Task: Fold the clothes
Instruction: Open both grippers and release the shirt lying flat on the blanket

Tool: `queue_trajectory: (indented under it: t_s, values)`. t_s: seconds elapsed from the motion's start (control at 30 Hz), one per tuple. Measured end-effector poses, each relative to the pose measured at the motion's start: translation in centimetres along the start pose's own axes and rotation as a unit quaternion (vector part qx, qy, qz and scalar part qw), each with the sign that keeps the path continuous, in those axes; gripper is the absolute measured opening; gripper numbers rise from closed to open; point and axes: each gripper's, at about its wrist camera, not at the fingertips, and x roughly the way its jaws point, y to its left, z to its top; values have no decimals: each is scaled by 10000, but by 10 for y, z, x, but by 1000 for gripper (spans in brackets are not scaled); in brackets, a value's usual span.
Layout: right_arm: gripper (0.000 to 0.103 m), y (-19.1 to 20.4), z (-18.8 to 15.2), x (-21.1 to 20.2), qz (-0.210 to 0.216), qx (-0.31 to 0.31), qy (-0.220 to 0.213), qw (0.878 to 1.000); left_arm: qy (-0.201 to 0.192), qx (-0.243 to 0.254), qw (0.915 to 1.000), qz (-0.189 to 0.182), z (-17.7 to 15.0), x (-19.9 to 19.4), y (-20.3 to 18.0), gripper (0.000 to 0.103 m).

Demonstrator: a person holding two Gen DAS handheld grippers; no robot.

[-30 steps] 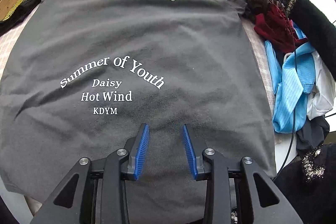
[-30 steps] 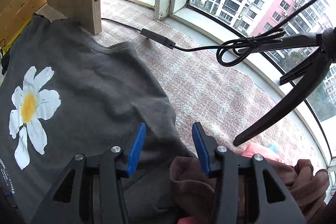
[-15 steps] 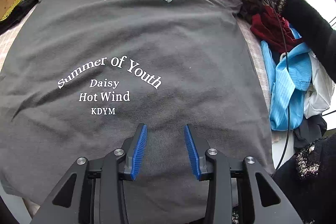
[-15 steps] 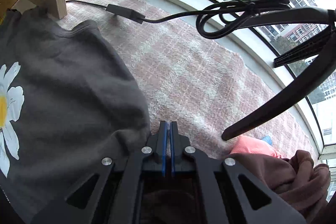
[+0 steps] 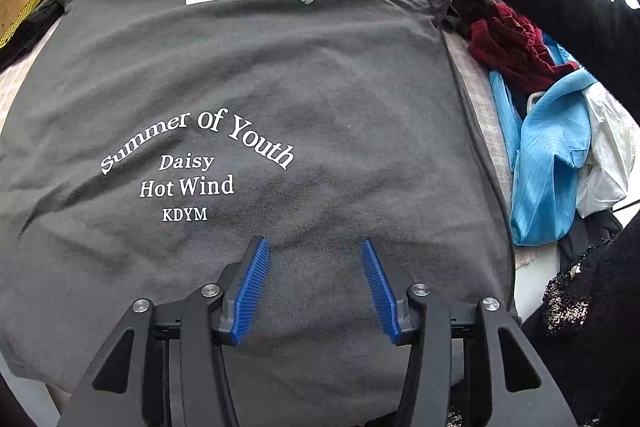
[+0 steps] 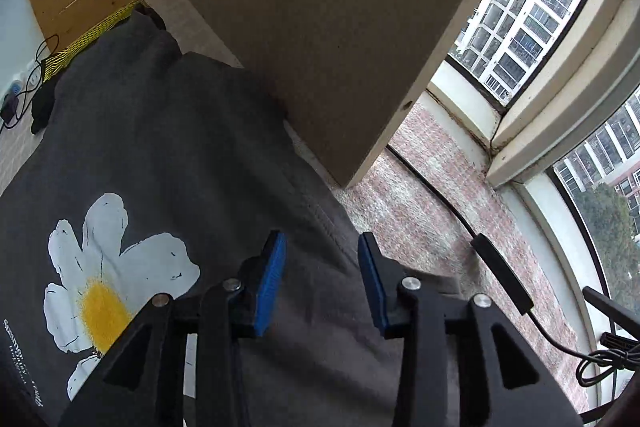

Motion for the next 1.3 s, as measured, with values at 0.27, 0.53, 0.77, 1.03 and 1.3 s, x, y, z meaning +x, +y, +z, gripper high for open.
queue_trajectory:
  t_s: [0.27, 0.53, 0.77, 1.03, 1.3]
  values:
    - [6, 1, 3, 9, 133, 15, -137, 9998, -81, 5, 10000, -14, -4, -4, 2, 47]
    - [9, 8, 0, 11, -557, 107, -218, 9982, -120, -127, 9998, -83, -11, -11, 12, 49]
    - [28, 12, -25, -66, 184, 492, -447, 9976, -95, -512, 9985, -186, -28, -30, 34, 41]
    - [42, 56, -119, -177, 1445, 955, -527, 9835, -447, -1809, 9717, 1452, -117, -120, 172, 43]
    - [42, 162, -235, -193, 1365, 1479, 138, 9794, -1082, -1974, 9667, 1218, -115, -160, 266, 43]
